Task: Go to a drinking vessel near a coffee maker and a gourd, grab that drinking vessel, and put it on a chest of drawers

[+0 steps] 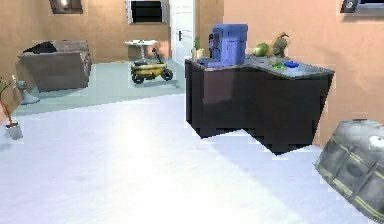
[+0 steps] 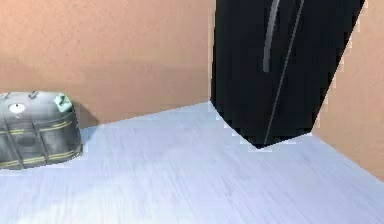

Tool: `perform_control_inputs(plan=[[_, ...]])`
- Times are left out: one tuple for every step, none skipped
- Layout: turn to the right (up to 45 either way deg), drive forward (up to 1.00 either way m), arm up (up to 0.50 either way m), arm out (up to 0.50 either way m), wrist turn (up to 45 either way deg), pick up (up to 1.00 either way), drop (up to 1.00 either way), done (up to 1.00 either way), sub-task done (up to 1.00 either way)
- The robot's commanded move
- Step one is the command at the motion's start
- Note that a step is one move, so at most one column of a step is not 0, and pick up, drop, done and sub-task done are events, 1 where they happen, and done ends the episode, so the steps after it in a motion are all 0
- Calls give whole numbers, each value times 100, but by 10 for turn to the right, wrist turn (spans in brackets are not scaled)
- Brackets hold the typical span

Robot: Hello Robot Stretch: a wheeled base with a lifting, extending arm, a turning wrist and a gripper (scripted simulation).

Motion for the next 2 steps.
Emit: perform_control_inputs(plan=[[0, 100, 0, 0, 0, 0, 0, 0, 0], [-30, 0, 0, 0, 0, 0, 0, 0, 0]])
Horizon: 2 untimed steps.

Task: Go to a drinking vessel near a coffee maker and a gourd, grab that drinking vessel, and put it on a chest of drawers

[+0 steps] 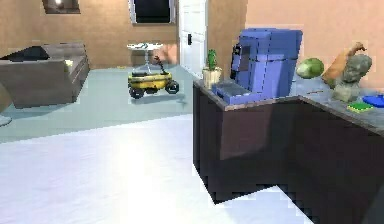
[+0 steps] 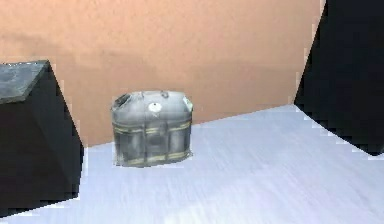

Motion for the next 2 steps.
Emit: perform_control_inputs(plan=[[0, 50, 0, 0, 0, 0, 0, 0, 0], [450, 0, 0, 0, 0, 0, 0, 0, 0]])
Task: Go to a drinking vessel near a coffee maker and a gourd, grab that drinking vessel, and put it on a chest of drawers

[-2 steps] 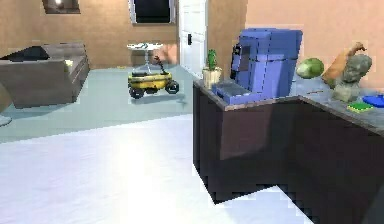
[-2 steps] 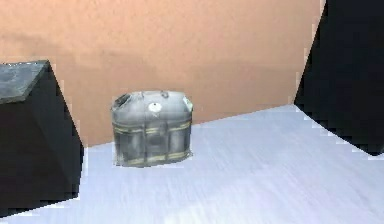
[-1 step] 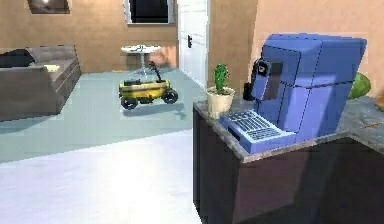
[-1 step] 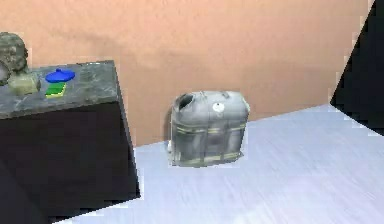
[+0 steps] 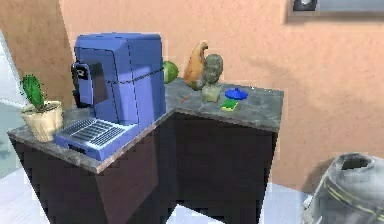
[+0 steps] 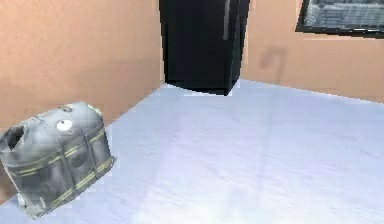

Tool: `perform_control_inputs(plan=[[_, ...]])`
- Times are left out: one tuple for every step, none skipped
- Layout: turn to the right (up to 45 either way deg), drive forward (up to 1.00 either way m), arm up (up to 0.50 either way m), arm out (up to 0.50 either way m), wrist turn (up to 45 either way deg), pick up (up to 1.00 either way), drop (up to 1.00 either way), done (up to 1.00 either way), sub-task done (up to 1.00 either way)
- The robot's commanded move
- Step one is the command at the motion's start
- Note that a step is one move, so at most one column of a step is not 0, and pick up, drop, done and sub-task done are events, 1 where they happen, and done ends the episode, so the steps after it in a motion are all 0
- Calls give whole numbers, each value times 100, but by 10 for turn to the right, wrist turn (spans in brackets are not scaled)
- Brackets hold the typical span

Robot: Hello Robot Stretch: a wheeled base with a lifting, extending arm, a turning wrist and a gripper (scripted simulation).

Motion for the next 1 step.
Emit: perform_control_inputs(plan=[[180, 0, 0, 0, 0, 0, 0, 0, 0]])
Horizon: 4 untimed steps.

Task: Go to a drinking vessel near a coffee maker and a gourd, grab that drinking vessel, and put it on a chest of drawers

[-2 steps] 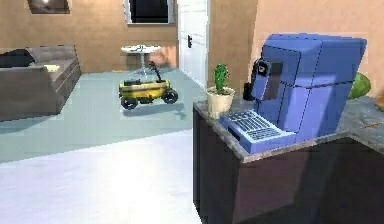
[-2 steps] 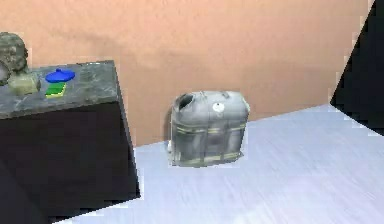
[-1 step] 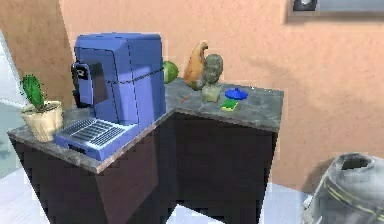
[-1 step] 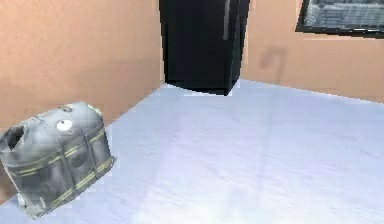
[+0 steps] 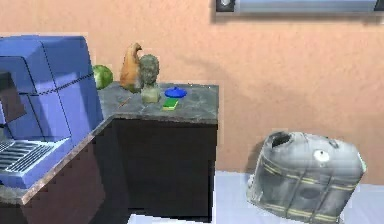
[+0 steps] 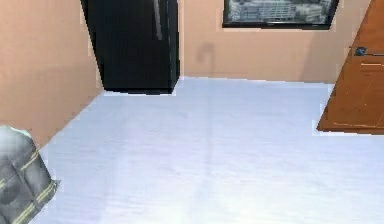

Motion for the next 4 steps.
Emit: perform_control_inputs(plan=[[0, 50, 0, 0, 0, 0, 0, 0, 0], [-450, 0, 0, 0, 0, 0, 0, 0, 0], [-450, 0, 0, 0, 0, 0, 0, 0, 0], [-450, 0, 0, 0, 0, 0, 0, 0, 0]])
